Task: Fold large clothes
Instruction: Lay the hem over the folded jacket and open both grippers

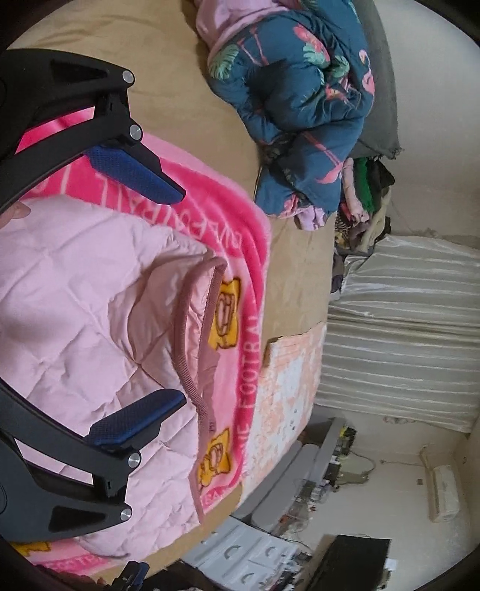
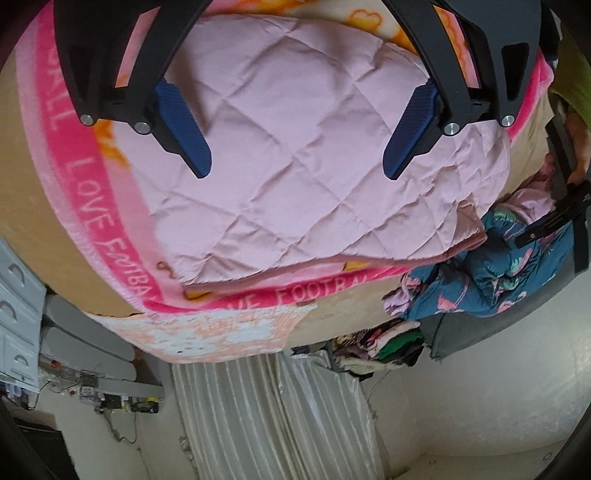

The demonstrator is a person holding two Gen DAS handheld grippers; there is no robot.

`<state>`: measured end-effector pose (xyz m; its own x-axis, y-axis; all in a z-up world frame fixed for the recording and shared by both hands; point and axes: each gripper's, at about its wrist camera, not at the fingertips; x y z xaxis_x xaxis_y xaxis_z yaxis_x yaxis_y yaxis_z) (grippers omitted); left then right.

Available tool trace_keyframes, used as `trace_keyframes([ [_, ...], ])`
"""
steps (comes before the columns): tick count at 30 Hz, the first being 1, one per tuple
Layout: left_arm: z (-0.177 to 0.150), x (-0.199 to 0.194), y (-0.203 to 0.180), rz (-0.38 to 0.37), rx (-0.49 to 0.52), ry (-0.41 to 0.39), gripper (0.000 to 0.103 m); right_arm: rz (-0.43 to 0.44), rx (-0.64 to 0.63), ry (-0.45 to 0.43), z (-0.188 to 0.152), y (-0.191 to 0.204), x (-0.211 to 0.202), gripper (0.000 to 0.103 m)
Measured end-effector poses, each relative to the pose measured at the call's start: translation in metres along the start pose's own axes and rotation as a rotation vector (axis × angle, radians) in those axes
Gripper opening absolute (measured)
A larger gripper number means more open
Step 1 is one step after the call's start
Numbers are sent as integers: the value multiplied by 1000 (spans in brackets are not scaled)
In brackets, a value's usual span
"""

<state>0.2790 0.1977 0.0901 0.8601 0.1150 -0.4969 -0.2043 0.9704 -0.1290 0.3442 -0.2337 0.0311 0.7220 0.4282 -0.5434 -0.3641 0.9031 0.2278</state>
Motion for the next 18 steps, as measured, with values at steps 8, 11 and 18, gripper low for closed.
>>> trace_keyframes([
  [8,-41,2,47,15,-70,89,94,-101,32,5,-1,-35,-6,95],
  [11,-70,13,61,-27,-107,174,94,-141,32,41,-9,-45,4,95],
  [18,-113,40,68,-114,-148,283,94,-145,61,118,-34,-63,35,87],
])
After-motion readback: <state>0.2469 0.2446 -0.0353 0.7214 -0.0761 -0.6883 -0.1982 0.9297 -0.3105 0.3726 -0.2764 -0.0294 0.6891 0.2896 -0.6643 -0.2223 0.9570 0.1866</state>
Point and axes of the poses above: each gripper's, at about its wrist camera, not at the fingertips, and x roughly the way its jaws point, y to its left, z to its top, and after that the axes turned 2 degrees about -z, right-handed
